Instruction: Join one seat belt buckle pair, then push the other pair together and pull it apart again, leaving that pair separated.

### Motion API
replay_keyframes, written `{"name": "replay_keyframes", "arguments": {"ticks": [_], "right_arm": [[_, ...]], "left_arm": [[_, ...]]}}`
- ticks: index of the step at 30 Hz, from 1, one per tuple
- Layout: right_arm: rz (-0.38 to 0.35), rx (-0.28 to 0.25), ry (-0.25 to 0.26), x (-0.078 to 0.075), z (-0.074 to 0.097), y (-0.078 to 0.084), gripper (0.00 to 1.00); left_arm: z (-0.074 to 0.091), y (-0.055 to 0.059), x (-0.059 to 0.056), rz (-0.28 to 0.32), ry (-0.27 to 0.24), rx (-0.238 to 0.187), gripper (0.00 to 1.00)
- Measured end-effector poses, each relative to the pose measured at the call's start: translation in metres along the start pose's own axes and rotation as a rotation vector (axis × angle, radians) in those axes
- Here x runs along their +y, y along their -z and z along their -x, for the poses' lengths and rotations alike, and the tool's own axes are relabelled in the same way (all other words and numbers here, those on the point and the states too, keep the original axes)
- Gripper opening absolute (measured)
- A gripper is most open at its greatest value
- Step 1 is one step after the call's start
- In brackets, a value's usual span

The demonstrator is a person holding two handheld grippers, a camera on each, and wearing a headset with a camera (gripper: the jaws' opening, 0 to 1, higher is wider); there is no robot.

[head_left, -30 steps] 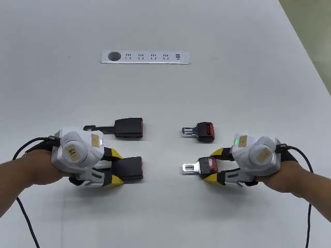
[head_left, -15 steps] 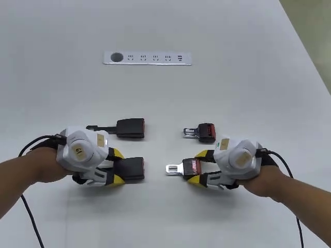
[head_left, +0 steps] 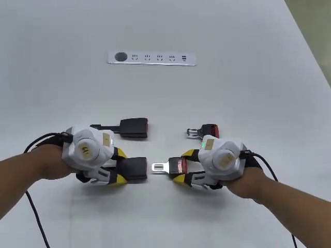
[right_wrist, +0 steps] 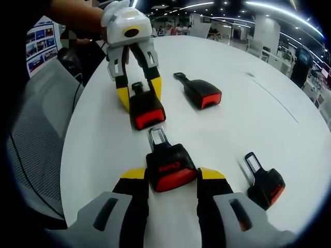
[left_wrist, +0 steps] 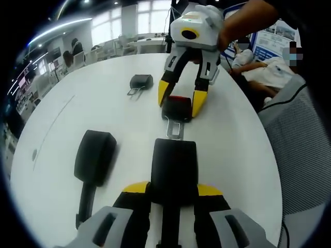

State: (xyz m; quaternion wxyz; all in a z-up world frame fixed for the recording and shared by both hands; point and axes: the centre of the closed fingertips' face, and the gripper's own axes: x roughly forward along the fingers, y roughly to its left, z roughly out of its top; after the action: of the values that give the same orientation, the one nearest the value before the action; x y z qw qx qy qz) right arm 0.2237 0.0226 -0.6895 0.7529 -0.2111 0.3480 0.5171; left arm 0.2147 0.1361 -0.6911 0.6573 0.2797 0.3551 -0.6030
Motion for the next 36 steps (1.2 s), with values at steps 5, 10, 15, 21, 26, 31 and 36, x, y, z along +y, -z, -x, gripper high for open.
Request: {"name": "replay_keyframes", "arguments": {"ticks": [5, 10, 15, 21, 26, 31, 36], "right_arm": [[0.008, -0.013, -0.011, 0.005, -0.009, -0.007, 0.35], [0.021, -0.031, -0.023, 0.013, -0.015, -0.019, 0.35], [0.004, -0.036, -0.019, 0.014, -0.014, -0.017, 0.34], [-0.023, -0.035, -0.013, 0.016, -0.016, -0.019, 0.34], [-0.03, -0.033, -0.014, 0.02, -0.023, -0.026, 0.34], [-0.034, -0.039, -0.016, 0.019, -0.025, -0.027, 0.34], [-0.038, -0.037, -0.014, 0.02, -0.029, -0.031, 0.34]], "left_arm": [[0.0, 0.001, 0.0, -0.007, -0.001, 0.002, 0.33], [0.001, 0.0, 0.0, -0.025, -0.004, 0.001, 0.33], [0.0, 0.0, 0.0, -0.037, -0.006, -0.002, 0.33], [0.0, 0.001, 0.001, -0.031, -0.007, 0.007, 0.32], [0.0, 0.001, 0.001, -0.024, -0.005, -0.001, 0.32], [0.0, 0.002, 0.001, -0.026, 0.003, -0.001, 0.32], [0.001, 0.002, 0.0, -0.031, 0.008, 0.004, 0.32]]}}
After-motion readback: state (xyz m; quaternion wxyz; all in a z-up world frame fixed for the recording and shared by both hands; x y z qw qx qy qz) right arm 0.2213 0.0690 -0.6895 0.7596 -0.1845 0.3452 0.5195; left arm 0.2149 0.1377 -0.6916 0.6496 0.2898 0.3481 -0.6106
